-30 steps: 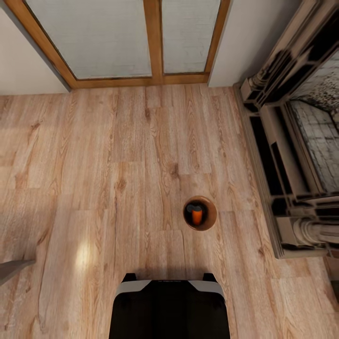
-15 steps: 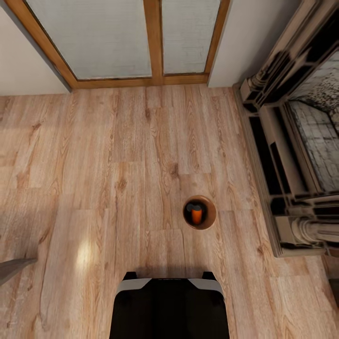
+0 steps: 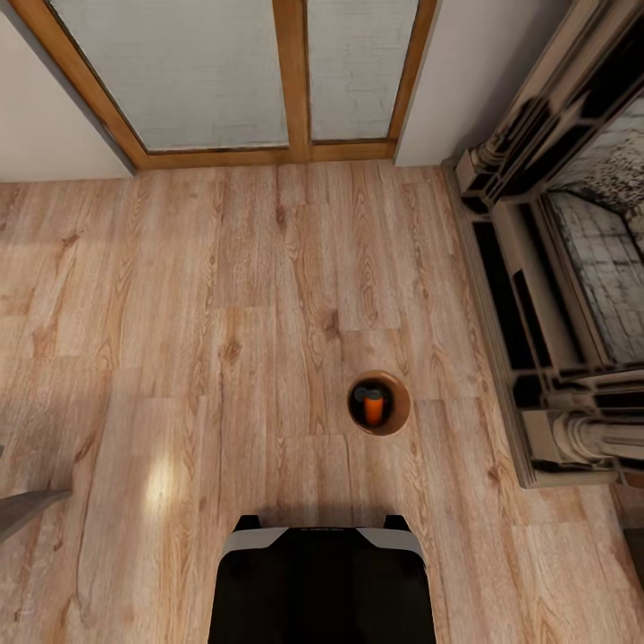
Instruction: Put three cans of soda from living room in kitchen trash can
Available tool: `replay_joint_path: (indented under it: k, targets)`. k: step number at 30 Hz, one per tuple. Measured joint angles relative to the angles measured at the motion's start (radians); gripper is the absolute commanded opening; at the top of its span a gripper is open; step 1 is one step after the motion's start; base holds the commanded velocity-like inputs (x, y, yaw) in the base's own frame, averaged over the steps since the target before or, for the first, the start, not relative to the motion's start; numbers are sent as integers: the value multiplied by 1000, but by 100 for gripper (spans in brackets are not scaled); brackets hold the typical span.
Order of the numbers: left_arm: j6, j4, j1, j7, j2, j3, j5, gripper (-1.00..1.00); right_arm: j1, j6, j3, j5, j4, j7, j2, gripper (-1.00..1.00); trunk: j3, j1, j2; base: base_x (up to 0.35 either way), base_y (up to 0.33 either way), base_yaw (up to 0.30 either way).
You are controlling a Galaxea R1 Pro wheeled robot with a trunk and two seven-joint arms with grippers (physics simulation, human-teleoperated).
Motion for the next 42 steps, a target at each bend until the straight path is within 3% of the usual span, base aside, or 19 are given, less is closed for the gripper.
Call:
replay_joint_path:
  k: [8,10,17,25,34,42]
  targets:
    - [-10,-2,-1,-1,-3,-3,-2,100,7,0,-2,1,0,-3,-6,100,0,0,0,0,0,0]
    - [-11,-2,-1,-1,-2,-5,-4,100,39,-1,-2,3,-7,-44,-11,100,0,0,0,0,0,0]
    - [-11,-2,-1,-1,-2,-9,-8,100,66,-2,0,5,-5,-124,-16,100,0,0,0,0,0,0]
    - [-12,-1,-1,-1,-2,-10,-9,100,98,-2,0,3,-3,-141,-27,100,0,0,0,0,0,0]
    - [-9,3,0,-1,-3,-9,-12,100,102,-12,7,9,-10,-142,-20,100,0,0,0,0,0,0]
    - [-8,4,1,-1,-3,-9,-11,100,102,-12,7,6,0,-141,1,100,0,0,0,0,0,0]
